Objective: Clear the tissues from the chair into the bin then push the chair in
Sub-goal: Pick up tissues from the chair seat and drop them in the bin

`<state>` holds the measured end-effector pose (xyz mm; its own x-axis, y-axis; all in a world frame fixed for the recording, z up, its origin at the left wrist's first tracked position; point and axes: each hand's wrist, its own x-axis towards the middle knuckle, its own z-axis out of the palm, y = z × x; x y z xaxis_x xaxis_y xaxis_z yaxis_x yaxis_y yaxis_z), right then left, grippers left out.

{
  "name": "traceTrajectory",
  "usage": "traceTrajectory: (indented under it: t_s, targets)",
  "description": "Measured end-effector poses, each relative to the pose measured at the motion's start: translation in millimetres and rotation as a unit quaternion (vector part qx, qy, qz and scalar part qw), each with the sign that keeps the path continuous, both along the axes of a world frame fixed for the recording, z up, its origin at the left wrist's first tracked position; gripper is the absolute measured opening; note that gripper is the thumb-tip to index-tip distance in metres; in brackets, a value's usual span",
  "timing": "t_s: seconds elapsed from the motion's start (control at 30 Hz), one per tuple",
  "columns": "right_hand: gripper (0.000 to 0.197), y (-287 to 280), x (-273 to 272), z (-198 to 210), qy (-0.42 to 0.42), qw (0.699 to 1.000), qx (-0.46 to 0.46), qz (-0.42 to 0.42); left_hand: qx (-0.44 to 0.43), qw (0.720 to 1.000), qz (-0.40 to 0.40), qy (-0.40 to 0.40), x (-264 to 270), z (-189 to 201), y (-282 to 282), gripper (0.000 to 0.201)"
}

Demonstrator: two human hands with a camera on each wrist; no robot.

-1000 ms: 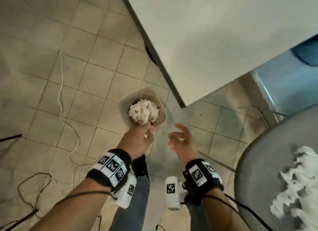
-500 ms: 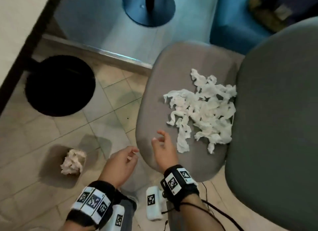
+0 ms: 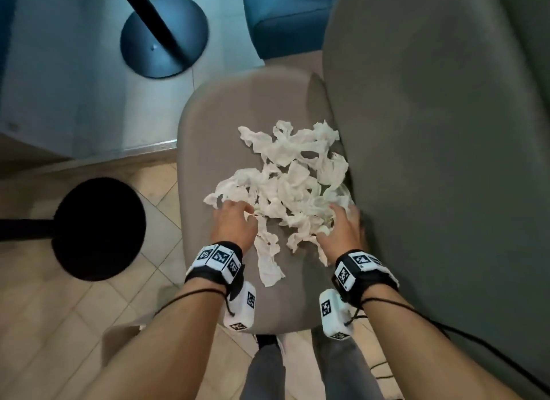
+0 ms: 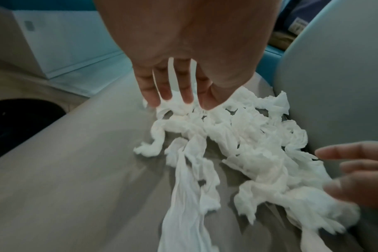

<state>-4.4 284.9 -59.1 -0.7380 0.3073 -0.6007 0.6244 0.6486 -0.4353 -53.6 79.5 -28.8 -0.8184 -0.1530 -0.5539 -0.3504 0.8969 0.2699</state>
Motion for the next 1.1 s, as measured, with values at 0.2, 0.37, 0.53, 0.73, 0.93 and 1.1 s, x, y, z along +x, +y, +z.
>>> traceTrajectory:
  t_s: [0.2, 0.37, 0.53, 0.73, 0.93, 1.1]
  targets:
    - [0.083, 9.0, -3.0, -19.6, -0.060, 0.997, -0.021, 0.032, -0.029, 0.999, 0.020, 0.015, -40.8, -6.6, 14.3, 0.047]
    - [0.083, 7.7, 5.3, -28.2, -0.096, 0.994, -0.022, 0.054, -0.026, 0.999, -0.036, -0.005, -53.3, -21.5, 22.5, 0.059]
    - [0.043, 10.1, 11.8, -34.3, -0.027, 0.999, -0.022, 0.042, -0.030, 0.996, -0.059, -0.059, -63.2, -41.1, 27.4, 0.050]
    - [0.018, 15.0, 6.3, -19.2, 0.000, 0.996, -0.059, -0.067, 0.012, 1.000, -0.010, 0.007, -65.6, -31.9, 18.2, 0.014]
    - [0.036, 21.8, -13.3, 8.4, 0.046, 0.986, -0.037, -0.158, 0.119, 0.983, 0.112, 0.080, -58.4, 2.0, -6.3, 0.012]
    - [0.007, 18.5, -35.4, 1.3, 0.066, 0.982, -0.014, -0.176, 0.131, 0.977, 0.150, 0.076, -60.4, 3.4, -25.4, 0.024]
